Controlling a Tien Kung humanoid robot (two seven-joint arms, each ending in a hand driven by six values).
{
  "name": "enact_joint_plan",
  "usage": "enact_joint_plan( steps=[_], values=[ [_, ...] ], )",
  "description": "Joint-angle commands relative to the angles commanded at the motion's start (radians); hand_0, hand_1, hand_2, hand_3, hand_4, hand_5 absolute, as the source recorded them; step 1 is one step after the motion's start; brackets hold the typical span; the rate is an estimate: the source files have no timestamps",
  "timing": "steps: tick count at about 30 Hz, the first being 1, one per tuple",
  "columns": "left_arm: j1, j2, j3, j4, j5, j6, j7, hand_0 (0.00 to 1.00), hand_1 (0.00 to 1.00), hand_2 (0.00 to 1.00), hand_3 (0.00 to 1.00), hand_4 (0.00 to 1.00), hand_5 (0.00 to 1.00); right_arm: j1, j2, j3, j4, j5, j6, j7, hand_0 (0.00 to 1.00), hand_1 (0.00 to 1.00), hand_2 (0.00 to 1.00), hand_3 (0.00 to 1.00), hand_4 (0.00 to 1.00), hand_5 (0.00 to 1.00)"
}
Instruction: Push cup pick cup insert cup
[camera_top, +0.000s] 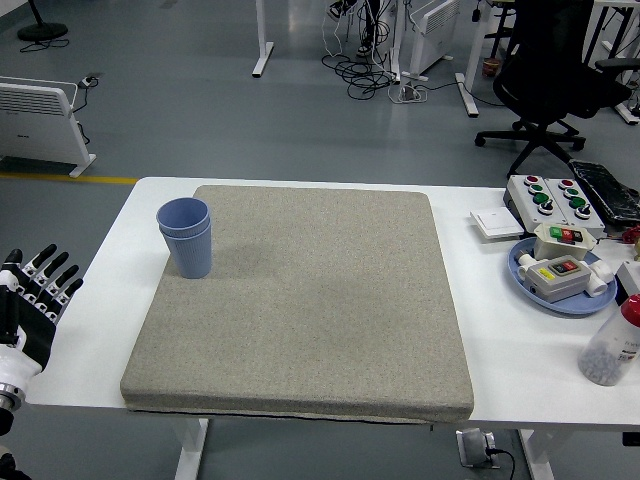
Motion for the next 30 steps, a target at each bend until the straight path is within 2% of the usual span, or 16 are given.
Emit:
enact_joint_plan(
  steps=[4,5,10,11,30],
  values=[
    [-0.011,0.000,0.033,0.001,-0.021,-0.009,-0.007,0.816,0.862,0.889,0.858,0.657,0.998,-0.001,0.001,0.001,0.000,0.000,0.002,0.000,0.731,0.672,0.693,0.586,0.158,0.384],
    [-0.014,0.000,0.038,0.002,-0.025,-0.013,-0.008,0.891,0.919,0.954,0.922,0.664,0.998,-0.001,0.001,0.002,0.000,-0.002,0.003,-0.001,0.730,0.668,0.691,0.585,0.157,0.384],
    [-0.018,0.002,0.069,0.011,-0.036,-0.036,-0.007,0.891,0.919,0.954,0.922,0.664,0.998,-0.003,0.001,0.003,-0.001,-0.005,0.006,-0.003,0.730,0.668,0.691,0.585,0.157,0.384],
    [-0.018,0.002,0.073,0.013,-0.037,-0.038,-0.006,0.940,0.960,0.980,0.945,0.667,0.998,-0.003,0.001,0.003,-0.001,-0.004,0.006,-0.003,0.730,0.668,0.691,0.585,0.156,0.383],
    [-0.031,-0.006,0.113,0.073,-0.049,-0.032,-0.003,0.966,0.955,0.997,0.974,0.665,0.998,-0.015,-0.002,-0.001,0.001,0.003,0.011,-0.010,0.729,0.667,0.690,0.585,0.155,0.381]
  ],
)
